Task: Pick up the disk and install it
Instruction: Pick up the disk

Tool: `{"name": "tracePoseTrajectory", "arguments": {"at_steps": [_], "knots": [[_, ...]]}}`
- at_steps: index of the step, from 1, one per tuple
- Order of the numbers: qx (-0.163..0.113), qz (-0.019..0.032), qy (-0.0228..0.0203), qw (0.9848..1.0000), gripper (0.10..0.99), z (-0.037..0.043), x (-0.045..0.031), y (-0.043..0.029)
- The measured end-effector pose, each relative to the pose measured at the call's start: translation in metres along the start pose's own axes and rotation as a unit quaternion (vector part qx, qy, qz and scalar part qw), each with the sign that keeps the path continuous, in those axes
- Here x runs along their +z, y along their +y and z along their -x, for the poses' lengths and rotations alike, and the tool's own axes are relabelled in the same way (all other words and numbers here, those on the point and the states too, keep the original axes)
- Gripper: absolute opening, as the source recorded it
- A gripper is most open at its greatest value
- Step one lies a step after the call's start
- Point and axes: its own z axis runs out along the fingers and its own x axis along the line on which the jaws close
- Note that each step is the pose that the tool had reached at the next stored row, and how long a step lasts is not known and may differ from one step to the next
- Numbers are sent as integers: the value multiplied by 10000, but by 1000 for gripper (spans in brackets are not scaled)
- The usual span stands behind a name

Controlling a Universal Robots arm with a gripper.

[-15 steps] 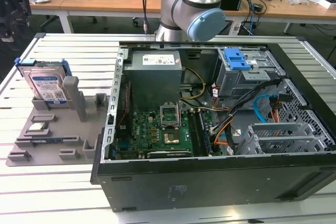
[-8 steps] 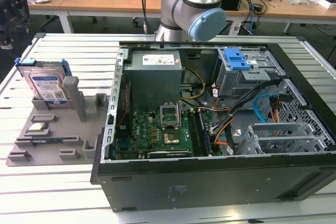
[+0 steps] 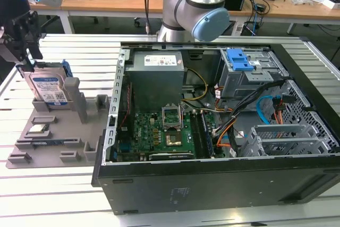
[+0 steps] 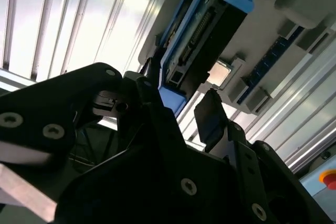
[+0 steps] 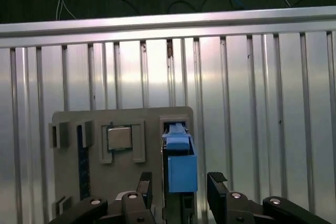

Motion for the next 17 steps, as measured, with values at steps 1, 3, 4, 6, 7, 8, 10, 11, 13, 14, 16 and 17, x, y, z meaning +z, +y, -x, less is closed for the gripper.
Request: {"name": "tracePoseTrajectory", "arguments": {"at_steps": [1, 3, 4, 6, 7, 8, 10, 11, 13, 14, 16, 17], "knots": [[-33, -1, 2, 10000, 541, 2, 40, -36], [-68, -2, 4, 10000, 541, 5, 92, -57], [-78, -2, 4, 10000, 541, 6, 111, -59], [-115, -3, 5, 9999, 541, 8, 177, -64], [-136, -3, 6, 9999, 541, 9, 213, -66], [-157, -4, 6, 9999, 541, 10, 249, -68], [-183, -5, 7, 9998, 541, 11, 302, -70], [-192, -6, 7, 9998, 541, 12, 327, -70], [-199, -6, 7, 9998, 541, 12, 355, -71], [-199, -5, 8, 9998, 541, 12, 355, -71], [-199, -5, 8, 9998, 541, 13, 355, -71], [-199, -5, 7, 9998, 541, 13, 355, -71]]}}
